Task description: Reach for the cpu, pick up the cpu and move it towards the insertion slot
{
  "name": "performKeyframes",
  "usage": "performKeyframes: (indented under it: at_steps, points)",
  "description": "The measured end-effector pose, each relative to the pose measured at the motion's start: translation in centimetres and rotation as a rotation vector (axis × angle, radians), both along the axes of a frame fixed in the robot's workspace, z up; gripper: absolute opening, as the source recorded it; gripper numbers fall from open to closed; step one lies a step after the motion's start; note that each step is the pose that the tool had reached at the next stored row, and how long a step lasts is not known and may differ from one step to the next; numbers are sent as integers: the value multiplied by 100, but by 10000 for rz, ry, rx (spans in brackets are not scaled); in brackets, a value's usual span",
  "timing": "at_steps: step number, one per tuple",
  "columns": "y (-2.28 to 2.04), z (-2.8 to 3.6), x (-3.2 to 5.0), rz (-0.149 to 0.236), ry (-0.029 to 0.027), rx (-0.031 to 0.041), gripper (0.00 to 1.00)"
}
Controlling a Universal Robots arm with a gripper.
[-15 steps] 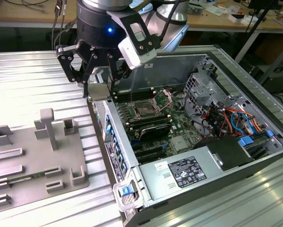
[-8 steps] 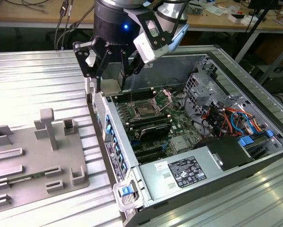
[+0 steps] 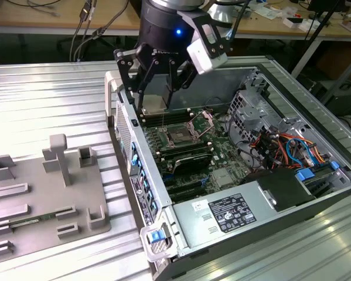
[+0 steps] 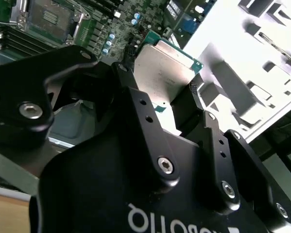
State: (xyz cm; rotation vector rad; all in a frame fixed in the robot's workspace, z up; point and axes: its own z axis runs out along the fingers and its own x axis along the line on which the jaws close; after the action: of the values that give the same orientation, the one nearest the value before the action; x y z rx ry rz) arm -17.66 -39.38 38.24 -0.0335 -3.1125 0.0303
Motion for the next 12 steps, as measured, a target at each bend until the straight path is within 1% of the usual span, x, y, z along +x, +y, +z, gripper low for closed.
performKeyframes:
  at_steps: [2,4,5,12]
  points:
    - [20,-4,70,-25,1,-12,55]
    - [53,-16,171,-55,0,-34,55]
    - [55,-18,183,-59,0,-35,55]
    - [56,-25,194,-60,0,-36,55]
